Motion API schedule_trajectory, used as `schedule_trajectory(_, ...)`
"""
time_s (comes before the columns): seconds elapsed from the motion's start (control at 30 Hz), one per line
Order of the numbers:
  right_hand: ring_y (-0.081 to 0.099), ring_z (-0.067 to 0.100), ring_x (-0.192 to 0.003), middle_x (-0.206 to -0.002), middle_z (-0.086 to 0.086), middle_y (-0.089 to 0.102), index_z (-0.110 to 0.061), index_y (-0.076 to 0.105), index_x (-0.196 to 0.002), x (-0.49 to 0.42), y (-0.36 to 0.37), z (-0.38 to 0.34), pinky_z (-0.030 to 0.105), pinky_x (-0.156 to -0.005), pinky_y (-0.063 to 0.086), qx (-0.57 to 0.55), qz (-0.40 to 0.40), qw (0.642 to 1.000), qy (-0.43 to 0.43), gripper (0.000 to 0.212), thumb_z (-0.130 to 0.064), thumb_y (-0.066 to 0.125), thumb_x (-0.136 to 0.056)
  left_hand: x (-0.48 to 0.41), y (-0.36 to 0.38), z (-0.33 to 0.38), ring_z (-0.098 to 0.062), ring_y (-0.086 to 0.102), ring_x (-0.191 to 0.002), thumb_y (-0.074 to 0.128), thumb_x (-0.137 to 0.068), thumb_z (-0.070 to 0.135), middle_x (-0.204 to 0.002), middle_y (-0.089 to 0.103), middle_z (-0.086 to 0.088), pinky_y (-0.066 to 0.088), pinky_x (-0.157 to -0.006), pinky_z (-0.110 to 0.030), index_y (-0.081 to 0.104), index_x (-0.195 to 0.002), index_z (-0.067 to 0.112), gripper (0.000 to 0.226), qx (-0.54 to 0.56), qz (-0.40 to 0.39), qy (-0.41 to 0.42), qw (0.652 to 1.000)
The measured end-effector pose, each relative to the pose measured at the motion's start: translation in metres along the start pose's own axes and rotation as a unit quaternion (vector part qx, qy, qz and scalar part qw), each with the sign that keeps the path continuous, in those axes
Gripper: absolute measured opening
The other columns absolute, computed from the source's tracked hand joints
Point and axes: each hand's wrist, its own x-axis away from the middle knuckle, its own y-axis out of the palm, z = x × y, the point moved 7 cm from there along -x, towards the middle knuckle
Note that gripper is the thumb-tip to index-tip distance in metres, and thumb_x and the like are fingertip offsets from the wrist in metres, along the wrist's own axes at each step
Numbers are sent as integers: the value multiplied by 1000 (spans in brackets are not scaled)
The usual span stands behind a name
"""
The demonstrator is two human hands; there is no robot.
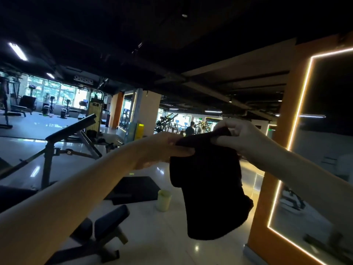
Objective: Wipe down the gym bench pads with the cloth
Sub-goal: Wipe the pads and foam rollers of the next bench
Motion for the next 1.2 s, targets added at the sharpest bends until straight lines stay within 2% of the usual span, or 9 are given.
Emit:
schedule_trajectory(0.17,64,29,-88,-91,11,65,-14,66,-90,4,13,17,36,-81,53,-131,6,990,46,16,1,60,-88,13,34,-32,-17,73,-89,97,-46,38,-92,75,-4,58,-71,-26,60,-114,10,83,256,-87,-27,962)
schedule_trajectory(0.27,67,24,-90,-98,12,69,-8,65,-103,10,21,36,33,-87,54,-241,32,962,121,16,-1,59,-90,23,62,-41,-9,71,-80,96,-53,39,-85,74,2,55,-66,-19,69,-106,10,67,300,-167,-13,939)
schedule_trajectory(0.43,62,32,-114,-120,16,67,-4,59,-124,49,59,103,44,-106,44,-393,62,858,324,48,-25,71,-82,24,69,-62,-21,72,-70,82,-74,26,-82,72,-14,57,-56,-26,60,-111,3,49,396,-29,-55,916)
schedule_trajectory(0.6,60,21,-89,-91,3,64,-11,60,-100,102,102,138,37,-82,44,-467,6,811,351,43,-34,76,-68,28,73,-97,-28,74,-87,48,-94,27,-103,73,-18,59,-63,-33,57,-123,7,37,360,49,-137,922)
schedule_trajectory(0.73,69,30,-95,-112,16,66,-16,57,-122,113,100,144,40,-77,60,-459,47,837,295,65,6,78,-65,35,82,-123,-33,64,-111,54,-92,39,-119,66,-24,51,-92,-38,59,-124,2,50,338,45,-196,919)
schedule_trajectory(0.83,65,17,-103,-110,6,65,-20,67,-111,112,82,135,23,-82,57,-217,65,950,214,47,11,69,-76,35,88,-135,-26,71,-92,68,-80,21,-104,65,-20,58,-73,-28,58,-112,6,37,330,22,-171,928)
schedule_trajectory(0.9,62,-2,-93,-102,-5,66,-21,69,-104,112,76,132,14,-77,53,-47,63,983,163,37,7,67,-81,38,88,-145,-27,68,-92,71,-65,-4,-110,59,-14,59,-65,-25,49,-118,23,63,299,40,-165,939)
schedule_trajectory(1.03,55,-3,-89,-97,-12,59,-17,69,-98,118,74,154,3,-76,43,86,75,983,146,28,6,60,-84,43,102,-172,-6,63,-99,76,-78,-3,-111,63,-1,55,-88,-21,61,-110,28,48,-8,22,-133,991)
schedule_trajectory(1.2,45,9,-118,-129,-5,48,-9,65,-111,147,93,206,15,-96,37,67,-19,967,246,25,-18,68,-87,49,135,-212,11,58,-66,63,-93,4,-83,62,4,42,-62,-3,61,-91,20,16,-55,54,-154,985)
